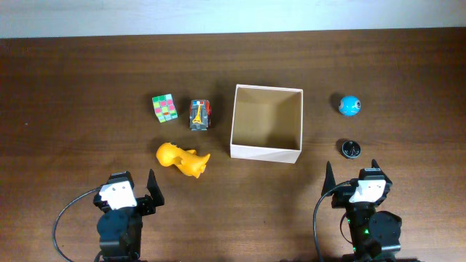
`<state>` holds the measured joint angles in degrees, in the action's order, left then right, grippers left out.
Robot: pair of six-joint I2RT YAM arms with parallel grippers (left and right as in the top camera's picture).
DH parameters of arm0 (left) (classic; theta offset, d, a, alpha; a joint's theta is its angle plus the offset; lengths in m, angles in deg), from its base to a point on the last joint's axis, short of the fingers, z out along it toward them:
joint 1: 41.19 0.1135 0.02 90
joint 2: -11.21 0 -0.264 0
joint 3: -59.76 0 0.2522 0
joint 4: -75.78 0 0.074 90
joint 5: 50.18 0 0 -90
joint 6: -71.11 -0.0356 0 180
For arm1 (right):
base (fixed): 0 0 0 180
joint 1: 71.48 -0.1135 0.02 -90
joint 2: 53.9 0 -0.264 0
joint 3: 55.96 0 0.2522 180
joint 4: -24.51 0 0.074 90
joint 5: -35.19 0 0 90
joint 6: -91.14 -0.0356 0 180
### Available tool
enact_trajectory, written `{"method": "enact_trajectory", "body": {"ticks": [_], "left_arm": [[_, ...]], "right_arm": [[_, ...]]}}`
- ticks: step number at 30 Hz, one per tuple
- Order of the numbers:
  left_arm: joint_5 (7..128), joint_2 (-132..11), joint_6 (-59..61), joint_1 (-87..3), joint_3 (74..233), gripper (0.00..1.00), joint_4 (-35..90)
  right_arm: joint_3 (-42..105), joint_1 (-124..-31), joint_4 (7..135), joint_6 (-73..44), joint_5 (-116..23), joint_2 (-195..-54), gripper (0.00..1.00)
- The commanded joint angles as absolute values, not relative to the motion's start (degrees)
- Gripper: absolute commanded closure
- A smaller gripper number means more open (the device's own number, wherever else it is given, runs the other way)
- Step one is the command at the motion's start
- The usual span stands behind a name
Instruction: Pack container
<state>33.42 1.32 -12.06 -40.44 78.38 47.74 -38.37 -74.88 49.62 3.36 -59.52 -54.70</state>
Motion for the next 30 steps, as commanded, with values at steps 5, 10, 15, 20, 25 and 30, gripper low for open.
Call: {"method": "enact_trajectory", "body": {"ticks": [5, 10, 15, 20, 25, 30], "left_arm": [[33.6, 1.9, -13.0, -40.6, 78.0, 0.01, 47.9], [33.6, 1.9, -13.0, -40.6, 78.0, 0.01, 47.9], [33.6, 1.9, -13.0, -40.6, 78.0, 0.01, 47.9], [33.6, 1.9, -13.0, -40.6, 78.0, 0.01, 47.9], [33.6, 1.9, -13.0, -40.6, 78.0, 0.01, 47.9], [33.6, 1.9, -13.0, -40.6, 78.0, 0.01, 47.9]], "right_arm": [[-38.6, -74.4, 45.9, -8.3, -57.6, -54.1, 0.01], [-34.4, -74.4, 49.0, -11.8, -56.0, -56.5, 0.01], [-21.1, -74.4, 60.0, -11.1, -56.4, -67.2, 0.01], [-3.5, -74.4, 70.9, -8.6, -57.0, -86.3, 0.01], [13.7, -74.4, 74.1, -8.3, -56.9, -104.5, 0.01], [29.8, -73.4, 75.0, -8.4, -56.9, -119.3, 0.01]]}}
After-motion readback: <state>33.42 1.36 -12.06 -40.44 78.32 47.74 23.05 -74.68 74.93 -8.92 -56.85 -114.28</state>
